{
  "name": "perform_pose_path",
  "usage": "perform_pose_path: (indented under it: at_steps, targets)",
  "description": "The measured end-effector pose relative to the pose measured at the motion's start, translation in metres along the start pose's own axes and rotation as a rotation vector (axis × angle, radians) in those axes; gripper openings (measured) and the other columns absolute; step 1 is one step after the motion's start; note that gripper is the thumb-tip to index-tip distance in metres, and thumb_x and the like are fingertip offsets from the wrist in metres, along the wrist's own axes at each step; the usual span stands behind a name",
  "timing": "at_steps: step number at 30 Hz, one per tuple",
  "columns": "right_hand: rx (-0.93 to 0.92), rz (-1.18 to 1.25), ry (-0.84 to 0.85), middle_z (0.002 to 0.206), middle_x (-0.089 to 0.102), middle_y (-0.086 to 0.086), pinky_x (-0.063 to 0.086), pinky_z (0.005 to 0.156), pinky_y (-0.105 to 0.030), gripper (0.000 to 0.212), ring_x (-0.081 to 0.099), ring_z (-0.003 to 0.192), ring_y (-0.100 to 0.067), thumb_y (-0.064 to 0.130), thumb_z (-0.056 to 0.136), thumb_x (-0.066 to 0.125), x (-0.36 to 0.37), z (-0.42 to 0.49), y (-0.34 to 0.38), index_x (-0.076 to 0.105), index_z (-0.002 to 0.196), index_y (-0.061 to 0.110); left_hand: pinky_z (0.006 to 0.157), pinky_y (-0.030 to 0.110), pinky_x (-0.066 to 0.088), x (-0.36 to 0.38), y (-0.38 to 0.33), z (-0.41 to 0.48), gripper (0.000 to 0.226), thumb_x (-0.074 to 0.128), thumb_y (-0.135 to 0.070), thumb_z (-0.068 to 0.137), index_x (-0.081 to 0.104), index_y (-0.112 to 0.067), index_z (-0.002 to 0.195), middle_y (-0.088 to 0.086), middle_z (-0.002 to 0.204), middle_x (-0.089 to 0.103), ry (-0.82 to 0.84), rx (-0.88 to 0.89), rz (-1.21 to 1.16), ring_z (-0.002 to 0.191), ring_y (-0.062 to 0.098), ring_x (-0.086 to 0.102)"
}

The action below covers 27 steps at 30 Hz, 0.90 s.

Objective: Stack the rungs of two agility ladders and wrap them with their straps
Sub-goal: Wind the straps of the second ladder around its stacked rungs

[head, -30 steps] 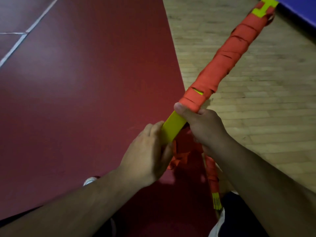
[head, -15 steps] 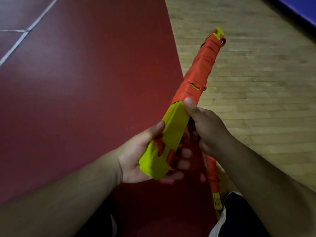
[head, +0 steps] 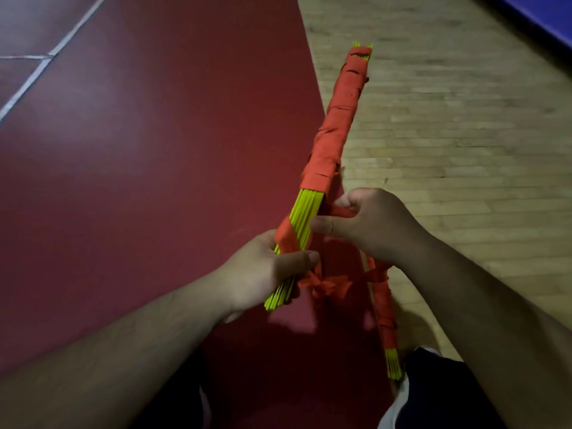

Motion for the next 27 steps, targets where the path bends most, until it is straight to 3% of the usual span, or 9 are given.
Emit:
perform_pose_path:
  at_steps: [4,8,12,15,19,21,23,25,27]
  targets:
    - [0.059,-0.158,0.184,0.096,0.075,0.002,0.058,0.084,-0.040,0.066,0.070,0.092,-0.015,0.065,0.055,0.087,0.002,0.000,-0.004,0.074,0.099,0.018,0.055,0.023,0.044,-0.006,0.000,0.002,0.018,0.075,-0.013,0.086,0.061,-0.006,0.097,0.005,0.073,0.056,-0.028,0.045,0.175,0.067,0.018,0.052]
    - [0.039,-0.057,0.270,0.082,0.077,0.012,0.054,0.069,-0.029,0.046,0.070,0.079,-0.001,0.073,0.059,0.078,0.002,-0.003,0.000,0.078,0.087,0.037,0.068,0.033,0.049,-0.021,0.001,0.004,0.035,0.082,-0.035,0.077,0.059,-0.026,0.100,-0.005,0.083,0.069,-0.163,0.041,0.539,0.073,0.009,0.062]
    - [0.191,0.237,0.130,0.055,0.053,0.006,0.033,0.048,-0.027,0.082,0.044,0.044,-0.012,0.097,0.050,0.057,0.008,-0.006,-0.011,0.066,0.075,0.020,0.064,0.032,0.046,-0.021,-0.011,-0.004,0.047,0.076,-0.053,0.072,0.049,-0.036,0.107,-0.008,0.089,0.066,-0.287,0.153,0.880,0.081,0.018,0.063]
    - [0.291,0.514,-0.006,0.053,0.045,0.004,0.029,0.045,-0.026,0.070,0.035,0.039,-0.010,0.090,0.056,0.061,0.008,-0.005,-0.017,0.055,0.070,0.022,0.064,0.038,0.048,-0.013,-0.017,-0.007,0.051,0.070,-0.055,0.074,0.045,-0.033,0.111,-0.001,0.090,0.068,-0.366,0.274,0.964,0.084,0.030,0.064]
    - [0.182,0.445,-0.138,0.043,0.050,0.014,0.032,0.049,-0.027,0.039,0.048,0.042,-0.005,0.062,0.068,0.072,0.003,-0.001,-0.016,0.065,0.050,0.028,0.060,0.034,0.040,-0.011,-0.021,-0.009,0.050,0.059,-0.065,0.076,0.043,-0.034,0.112,-0.007,0.085,0.064,-0.368,0.338,1.016,0.080,0.023,0.063]
    - [0.130,0.518,-0.095,0.042,0.049,0.015,0.033,0.044,-0.022,0.040,0.046,0.038,0.000,0.048,0.082,0.073,0.007,0.000,-0.013,0.065,0.047,0.031,0.061,0.033,0.044,-0.014,-0.017,-0.004,0.050,0.057,-0.071,0.079,0.046,-0.033,0.108,-0.010,0.080,0.066,-0.237,0.233,0.812,0.074,0.014,0.064]
    - [0.104,0.674,-0.030,0.045,0.043,0.011,0.028,0.040,-0.021,0.043,0.038,0.037,-0.004,0.037,0.090,0.071,0.010,0.001,-0.012,0.058,0.052,0.023,0.058,0.029,0.049,-0.014,-0.007,0.001,0.049,0.065,-0.067,0.078,0.056,-0.025,0.101,-0.007,0.074,0.069,-0.056,0.055,0.385,0.064,0.010,0.065]
    - [0.094,0.739,0.024,0.051,0.038,0.004,0.021,0.042,-0.024,0.038,0.030,0.042,-0.010,0.041,0.085,0.072,0.011,0.000,-0.007,0.048,0.067,0.018,0.059,0.030,0.054,-0.002,0.005,-0.002,0.047,0.072,-0.057,0.078,0.068,-0.016,0.100,0.013,0.088,0.072,0.163,-0.158,-0.052,0.071,0.022,0.069]
    - [0.071,0.709,0.079,0.051,0.039,0.004,0.022,0.043,-0.025,0.042,0.030,0.044,-0.011,0.048,0.073,0.070,0.013,-0.001,-0.002,0.047,0.075,0.013,0.069,0.038,0.059,0.006,0.012,-0.008,0.066,0.065,-0.070,0.075,0.072,-0.013,0.109,0.025,0.111,0.068,0.312,-0.310,-0.252,0.090,0.035,0.069]
Point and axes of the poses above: each hand's wrist, its own z-axis towards the middle knuckle, its own x-axis out of the palm, y = z × x, the point moved 7 cm from there along z, towards the middle knuckle
